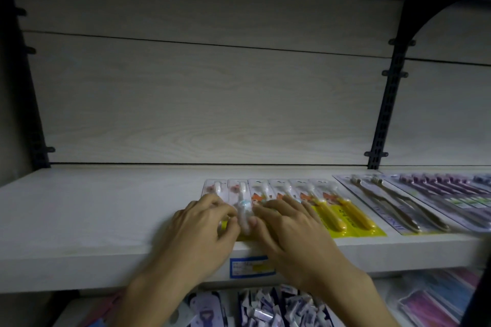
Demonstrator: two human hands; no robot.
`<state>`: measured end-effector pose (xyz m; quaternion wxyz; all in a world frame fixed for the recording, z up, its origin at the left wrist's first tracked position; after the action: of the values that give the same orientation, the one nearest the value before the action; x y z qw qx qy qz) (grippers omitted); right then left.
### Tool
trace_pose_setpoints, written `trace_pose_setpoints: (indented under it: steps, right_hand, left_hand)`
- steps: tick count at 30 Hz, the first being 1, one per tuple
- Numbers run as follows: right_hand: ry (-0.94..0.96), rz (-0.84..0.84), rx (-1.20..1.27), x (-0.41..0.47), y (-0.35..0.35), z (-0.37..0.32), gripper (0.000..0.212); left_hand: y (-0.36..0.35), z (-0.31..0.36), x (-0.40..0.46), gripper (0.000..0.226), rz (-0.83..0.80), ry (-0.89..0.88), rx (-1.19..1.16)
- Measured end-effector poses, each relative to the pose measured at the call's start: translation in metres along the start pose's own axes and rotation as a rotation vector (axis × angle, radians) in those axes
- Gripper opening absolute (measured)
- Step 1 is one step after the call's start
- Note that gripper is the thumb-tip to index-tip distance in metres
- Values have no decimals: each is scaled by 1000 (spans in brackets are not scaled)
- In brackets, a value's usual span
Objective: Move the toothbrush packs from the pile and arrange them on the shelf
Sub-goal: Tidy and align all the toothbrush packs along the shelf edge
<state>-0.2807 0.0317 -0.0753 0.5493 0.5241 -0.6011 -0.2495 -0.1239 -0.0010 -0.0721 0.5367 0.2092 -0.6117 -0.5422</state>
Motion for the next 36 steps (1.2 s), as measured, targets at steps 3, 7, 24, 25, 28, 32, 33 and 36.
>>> trace_pose_setpoints:
  steps: [3, 7, 24, 25, 28, 32, 33, 36]
  right_hand:
    - [7, -24, 26, -3, 3, 7, 71]
    - [-26, 1, 26, -7, 13, 16, 66]
    - [-152, -82, -6, -12, 13, 44, 75]
    - [-148, -79, -7, -12, 13, 44, 77]
    - [-140, -76, -9, -14, 13, 44, 71]
    - [-164, -97, 14, -14, 17, 41, 50]
    - [-169, -98, 29, -14, 19, 40, 51]
    - [-181, -76, 51, -16, 25, 44, 70]
  left_hand:
    - [-1, 8, 2, 29, -1, -15, 39]
    - [-1, 17, 6, 31, 37, 7, 50]
    - [-10, 38, 5, 35, -116, -89, 51]
    - [-10, 38, 4, 35, -108, -94, 56]
    - [-9, 37, 3, 35, -104, -96, 52]
    - [-6, 37, 5, 35, -100, -81, 51]
    - [-5, 37, 6, 35, -88, -75, 59]
    - [-2, 40, 9, 39, -44, -76, 94]
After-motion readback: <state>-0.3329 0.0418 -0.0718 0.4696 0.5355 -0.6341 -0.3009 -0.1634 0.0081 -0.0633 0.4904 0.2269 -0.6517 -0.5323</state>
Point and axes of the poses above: each hand's wrist, its own x-axis towards the middle knuckle, its own y-axis out of the back of the hand, z = x × y, the point moved 3 cm from there along x, towards the middle knuckle, and after that the axes turned 11 degrees about x, right-handed, at the moved point
